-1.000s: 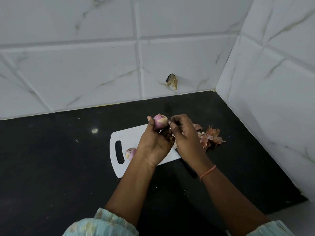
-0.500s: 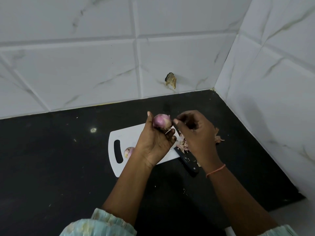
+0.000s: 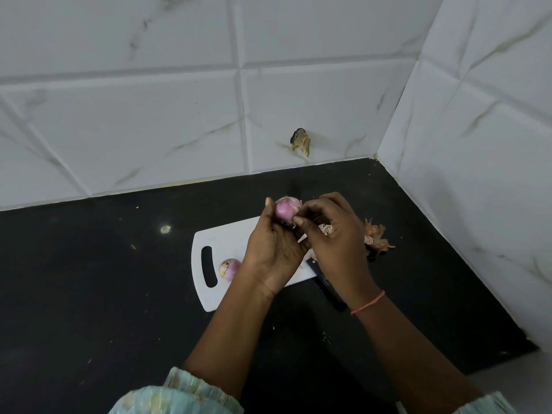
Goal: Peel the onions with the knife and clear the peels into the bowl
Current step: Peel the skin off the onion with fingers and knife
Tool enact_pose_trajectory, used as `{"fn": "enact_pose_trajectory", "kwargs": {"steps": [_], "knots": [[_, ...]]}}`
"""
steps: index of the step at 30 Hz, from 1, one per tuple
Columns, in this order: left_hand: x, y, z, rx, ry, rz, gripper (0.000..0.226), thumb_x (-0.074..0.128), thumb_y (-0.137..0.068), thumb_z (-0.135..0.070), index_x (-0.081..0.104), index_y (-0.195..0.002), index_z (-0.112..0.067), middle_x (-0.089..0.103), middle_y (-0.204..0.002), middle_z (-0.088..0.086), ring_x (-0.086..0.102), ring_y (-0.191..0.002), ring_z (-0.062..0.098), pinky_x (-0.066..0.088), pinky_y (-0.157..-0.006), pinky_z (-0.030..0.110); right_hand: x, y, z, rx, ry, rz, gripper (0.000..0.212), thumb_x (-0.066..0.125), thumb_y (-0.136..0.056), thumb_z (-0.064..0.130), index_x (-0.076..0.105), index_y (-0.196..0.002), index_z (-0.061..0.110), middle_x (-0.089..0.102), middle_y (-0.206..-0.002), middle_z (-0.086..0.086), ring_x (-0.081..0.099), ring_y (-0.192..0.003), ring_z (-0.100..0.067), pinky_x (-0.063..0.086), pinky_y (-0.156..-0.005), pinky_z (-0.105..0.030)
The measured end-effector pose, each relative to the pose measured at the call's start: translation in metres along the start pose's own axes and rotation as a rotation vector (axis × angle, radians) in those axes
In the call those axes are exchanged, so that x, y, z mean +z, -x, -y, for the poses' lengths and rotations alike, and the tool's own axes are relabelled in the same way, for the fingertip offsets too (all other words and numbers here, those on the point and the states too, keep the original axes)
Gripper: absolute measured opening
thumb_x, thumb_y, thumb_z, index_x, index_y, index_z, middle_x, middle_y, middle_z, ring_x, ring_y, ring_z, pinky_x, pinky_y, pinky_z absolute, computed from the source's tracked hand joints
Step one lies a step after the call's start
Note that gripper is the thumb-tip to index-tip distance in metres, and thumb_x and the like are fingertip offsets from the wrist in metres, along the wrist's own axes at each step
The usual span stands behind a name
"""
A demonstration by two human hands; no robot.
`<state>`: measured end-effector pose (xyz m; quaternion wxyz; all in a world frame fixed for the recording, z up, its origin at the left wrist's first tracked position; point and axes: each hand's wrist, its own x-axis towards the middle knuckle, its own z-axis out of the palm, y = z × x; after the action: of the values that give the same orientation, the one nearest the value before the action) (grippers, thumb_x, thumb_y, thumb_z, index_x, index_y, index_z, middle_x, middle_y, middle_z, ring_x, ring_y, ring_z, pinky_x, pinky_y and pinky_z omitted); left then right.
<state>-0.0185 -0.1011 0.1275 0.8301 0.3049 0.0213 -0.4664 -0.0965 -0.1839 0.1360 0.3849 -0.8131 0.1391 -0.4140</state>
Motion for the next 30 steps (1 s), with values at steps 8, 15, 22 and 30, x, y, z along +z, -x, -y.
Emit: {"fn": "enact_pose_trajectory", "kwargs": {"steps": [8, 15, 22, 30], "knots": [[0.0018, 0.0026, 0.0004, 0.054, -0.021, 0.013, 0.052, 0.035, -0.103, -0.049, 0.054, -0.130, -0.009, 0.055, -0.136, 0.021, 0.045, -0.139, 0.035, 0.037, -0.114, 0.045, -0.0007, -0.0001, 0.0032, 0.015, -0.063, -0.008, 0.015, 0.075, -0.083, 0.002, 0.071, -0.097, 0.007, 0.065, -0.094, 0.000, 0.065, -0.086, -0.009, 0.050, -0.076, -0.015], [0.0005, -0.0003, 0.0016, 0.099, -0.071, -0.029, 0.048, 0.035, -0.103, -0.049, 0.051, -0.127, -0.011, 0.052, -0.133, 0.022, 0.049, -0.132, 0.035, 0.036, -0.113, 0.046, 0.0003, -0.0002, 0.0048, 0.013, -0.063, 0.011, 0.008, 0.072, -0.085, 0.001, 0.071, -0.090, 0.005, 0.062, -0.092, 0.001, 0.064, -0.086, -0.010, 0.050, -0.077, -0.015], [0.0044, 0.0032, 0.0009, 0.108, -0.090, -0.073, 0.061, 0.037, -0.103, -0.049, 0.049, -0.141, -0.003, 0.053, -0.141, 0.024, 0.049, -0.135, 0.036, 0.039, -0.114, 0.047, 0.0008, 0.0003, 0.0076, 0.074, -0.128, 0.043, 0.014, 0.070, -0.089, 0.007, 0.067, -0.103, 0.009, 0.065, -0.100, 0.001, 0.064, -0.095, -0.009, 0.048, -0.079, -0.014], [0.0015, 0.0081, -0.0007, 0.155, -0.176, -0.055, 0.046, 0.034, -0.103, -0.037, 0.056, -0.131, -0.007, 0.061, -0.128, 0.021, 0.053, -0.126, 0.038, 0.042, -0.106, 0.046, -0.0006, 0.0000, 0.0039, 0.170, -0.169, 0.109, 0.013, 0.065, -0.092, 0.006, 0.061, -0.103, 0.010, 0.061, -0.102, 0.000, 0.062, -0.092, -0.005, 0.049, -0.077, -0.012]]}}
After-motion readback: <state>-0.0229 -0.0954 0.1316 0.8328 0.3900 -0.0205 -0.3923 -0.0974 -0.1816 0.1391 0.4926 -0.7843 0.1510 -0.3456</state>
